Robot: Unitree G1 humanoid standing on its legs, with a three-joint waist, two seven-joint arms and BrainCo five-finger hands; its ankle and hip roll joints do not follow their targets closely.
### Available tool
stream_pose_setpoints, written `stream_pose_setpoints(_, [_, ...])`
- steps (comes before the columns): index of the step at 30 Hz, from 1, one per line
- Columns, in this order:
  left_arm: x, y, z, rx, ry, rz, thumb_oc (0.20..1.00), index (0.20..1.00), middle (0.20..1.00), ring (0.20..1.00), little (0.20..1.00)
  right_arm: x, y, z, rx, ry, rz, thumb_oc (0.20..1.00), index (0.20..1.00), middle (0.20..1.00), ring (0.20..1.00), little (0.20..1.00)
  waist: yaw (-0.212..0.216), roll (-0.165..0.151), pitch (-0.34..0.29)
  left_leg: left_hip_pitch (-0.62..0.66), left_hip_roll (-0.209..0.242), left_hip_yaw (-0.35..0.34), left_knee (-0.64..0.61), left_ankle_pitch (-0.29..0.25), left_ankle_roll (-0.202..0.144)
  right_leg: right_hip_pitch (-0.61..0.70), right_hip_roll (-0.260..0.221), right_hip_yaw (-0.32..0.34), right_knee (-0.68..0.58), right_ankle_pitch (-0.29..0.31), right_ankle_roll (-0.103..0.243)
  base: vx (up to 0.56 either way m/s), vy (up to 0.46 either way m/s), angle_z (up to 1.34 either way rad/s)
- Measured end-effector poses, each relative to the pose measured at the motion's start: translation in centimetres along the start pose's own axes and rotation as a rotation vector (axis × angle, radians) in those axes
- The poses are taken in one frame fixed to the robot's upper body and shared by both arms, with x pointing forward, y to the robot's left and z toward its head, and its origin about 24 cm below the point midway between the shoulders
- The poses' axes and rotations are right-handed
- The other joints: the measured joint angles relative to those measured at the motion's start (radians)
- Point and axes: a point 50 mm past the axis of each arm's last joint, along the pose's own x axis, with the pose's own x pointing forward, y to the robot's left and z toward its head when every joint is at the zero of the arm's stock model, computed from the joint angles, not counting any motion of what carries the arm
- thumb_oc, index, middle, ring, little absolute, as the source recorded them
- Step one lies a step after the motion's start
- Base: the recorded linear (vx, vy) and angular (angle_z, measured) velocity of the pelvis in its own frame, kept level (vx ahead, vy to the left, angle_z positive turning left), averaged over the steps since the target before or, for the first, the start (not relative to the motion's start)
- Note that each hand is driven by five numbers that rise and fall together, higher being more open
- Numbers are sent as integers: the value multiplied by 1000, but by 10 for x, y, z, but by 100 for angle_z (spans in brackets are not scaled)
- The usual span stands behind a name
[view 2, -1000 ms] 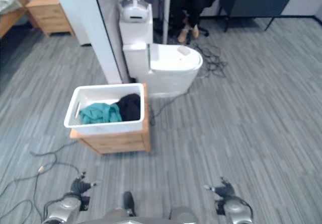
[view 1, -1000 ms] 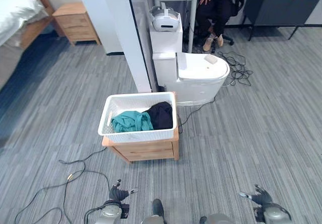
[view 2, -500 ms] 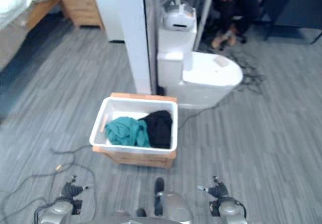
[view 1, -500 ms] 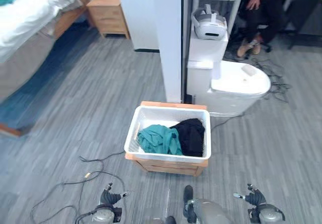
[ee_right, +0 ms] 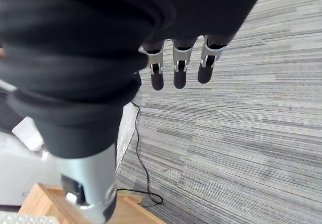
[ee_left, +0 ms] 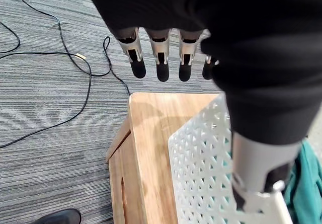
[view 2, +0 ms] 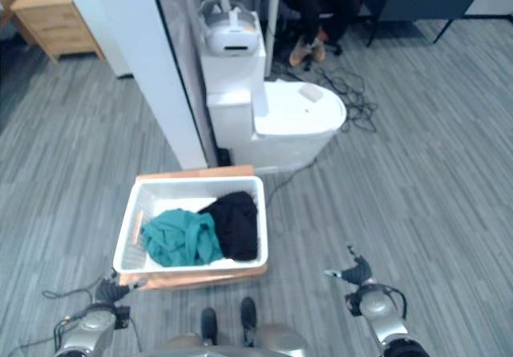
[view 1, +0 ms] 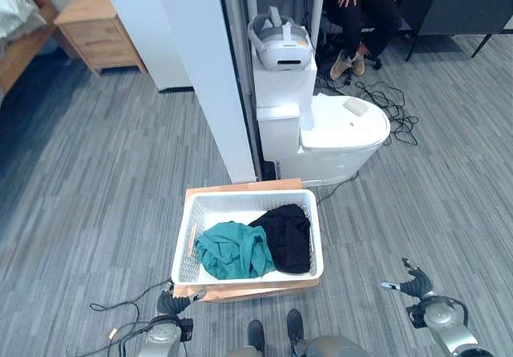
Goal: Grab the laundry basket,head to the washer,open it,put in the laundry and shut it.
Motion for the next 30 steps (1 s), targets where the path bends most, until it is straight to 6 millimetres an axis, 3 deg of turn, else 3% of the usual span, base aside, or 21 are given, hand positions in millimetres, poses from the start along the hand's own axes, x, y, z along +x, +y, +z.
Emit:
stream_pose_setpoints(1, [0, 3, -1, -1, 5, 11, 1000, 1000, 1000, 1000, 1000, 4, 0, 18, -11, -65, -1, 1000, 1000, 1000, 1000, 1000, 1, 5, 4, -5, -1, 29, 0, 0, 1, -11, -7, 16, 0, -1, 20, -83, 107, -45])
stream_pose_setpoints(4, [1, 8, 7, -5, -28, 39, 1000, 1000, 1000, 1000, 1000, 11, -4, 41, -13, -141, -15, 1000, 1000, 1000, 1000, 1000, 7, 24, 16, -10, -10, 54, 0, -1, 5, -35, -25, 16, 19, -21, 58, -55, 67, -20])
stream_pose_setpoints(9, [5, 18, 28, -19, -101, 82, 1000, 1000, 1000, 1000, 1000, 15, 2, 58, -5, -190, 0, 1000, 1000, 1000, 1000, 1000, 28, 44, 31, -38, -19, 80, 0, 1, 11, -79, -41, 0, 36, -19, 76, -31, 59, -18])
stream_pose_setpoints(12, [6, 18, 33, -29, -118, 84, 1000, 1000, 1000, 1000, 1000, 15, 9, 61, -21, -200, 27, 1000, 1000, 1000, 1000, 1000, 31, 49, 35, -38, -20, 79, 0, 1, 11, -79, -41, -1, 35, -19, 77, -38, 50, -1])
stream_pose_setpoints(16, [13, 16, 59, -31, -183, 100, 1000, 1000, 1000, 1000, 1000, 21, 12, 84, -19, -255, 38, 1000, 1000, 1000, 1000, 1000, 32, 59, 44, -77, -23, 80, 0, 9, 22, -127, -40, 1, 54, -16, 79, -64, 47, -2])
stream_pose_setpoints(22, [29, 11, 122, 68, -284, 125, 1000, 1000, 1000, 1000, 1000, 32, 34, 164, -59, -432, 62, 1000, 1000, 1000, 1000, 1000, 37, 78, 111, -199, -32, 112, 1, 37, 43, -298, -47, 18, 140, -16, 80, -101, 32, -14])
stream_pose_setpoints(28, [34, 7, 133, 153, -265, 145, 1000, 1000, 1000, 1000, 1000, 31, 60, 191, -174, -489, 103, 1000, 1000, 1000, 1000, 1000, 45, 71, 156, -213, -29, 115, 1, 38, 42, -325, -43, 16, 163, -17, 79, -66, -6, -2])
stream_pose_setpoints(29, [35, 5, 133, 177, -258, 149, 1000, 1000, 1000, 1000, 1000, 31, 61, 196, -212, -503, 98, 708, 708, 708, 708, 708, 45, 70, 157, -213, -29, 115, 1, 38, 42, -330, -43, 14, 170, -17, 79, -25, -11, -5])
stream_pose_setpoints(30, [36, 3, 135, 194, -252, 150, 388, 388, 388, 388, 388, 32, 62, 202, -238, -511, 91, 479, 479, 479, 479, 479, 44, 66, 159, -213, -29, 116, 1, 39, 41, -334, -42, 13, 176, -19, 78, -18, -16, -6])
